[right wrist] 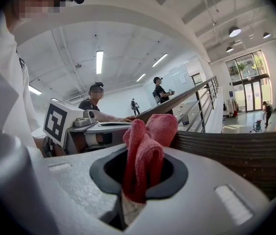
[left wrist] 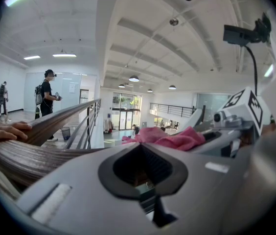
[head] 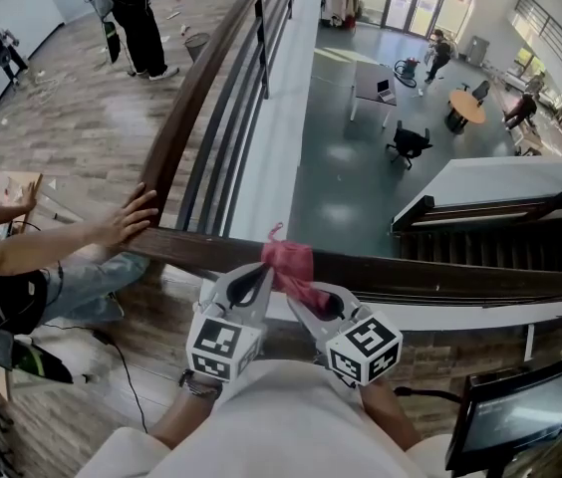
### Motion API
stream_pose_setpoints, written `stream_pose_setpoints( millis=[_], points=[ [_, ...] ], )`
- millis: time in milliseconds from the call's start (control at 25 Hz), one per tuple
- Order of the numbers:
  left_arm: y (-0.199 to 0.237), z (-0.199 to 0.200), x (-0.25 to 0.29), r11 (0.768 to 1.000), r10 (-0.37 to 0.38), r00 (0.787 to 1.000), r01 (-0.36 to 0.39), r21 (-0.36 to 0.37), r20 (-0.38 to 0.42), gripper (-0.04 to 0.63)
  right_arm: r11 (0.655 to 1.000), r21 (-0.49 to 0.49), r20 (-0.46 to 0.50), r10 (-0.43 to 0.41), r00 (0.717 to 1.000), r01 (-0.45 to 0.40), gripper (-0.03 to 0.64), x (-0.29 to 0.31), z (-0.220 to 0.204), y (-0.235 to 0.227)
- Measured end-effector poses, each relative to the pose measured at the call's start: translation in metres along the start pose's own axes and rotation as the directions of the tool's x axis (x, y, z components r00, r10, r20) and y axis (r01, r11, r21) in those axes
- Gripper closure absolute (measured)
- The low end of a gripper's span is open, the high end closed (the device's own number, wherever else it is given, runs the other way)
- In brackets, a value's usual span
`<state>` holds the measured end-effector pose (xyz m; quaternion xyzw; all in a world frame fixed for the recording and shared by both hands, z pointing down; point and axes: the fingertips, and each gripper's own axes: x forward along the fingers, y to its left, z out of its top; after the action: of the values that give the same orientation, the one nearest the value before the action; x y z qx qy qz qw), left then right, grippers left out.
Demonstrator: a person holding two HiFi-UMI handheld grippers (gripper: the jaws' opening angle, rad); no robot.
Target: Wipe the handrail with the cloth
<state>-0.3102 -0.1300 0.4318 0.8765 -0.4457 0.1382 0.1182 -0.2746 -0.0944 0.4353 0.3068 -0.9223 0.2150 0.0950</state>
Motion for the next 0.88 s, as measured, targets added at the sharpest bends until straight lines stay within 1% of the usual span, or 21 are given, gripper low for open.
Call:
stream_pose_setpoints(
  millis=[880],
  points=[
    [-0.01, 0.002, 0.009, 1.0, -0.021, 1.0, 0.021, 0.02, -0.002, 0.589, 1.0, 0.009, 0.006, -0.02, 1.0, 0.02, 0.555, -0.01, -0.002, -0.009]
  ],
)
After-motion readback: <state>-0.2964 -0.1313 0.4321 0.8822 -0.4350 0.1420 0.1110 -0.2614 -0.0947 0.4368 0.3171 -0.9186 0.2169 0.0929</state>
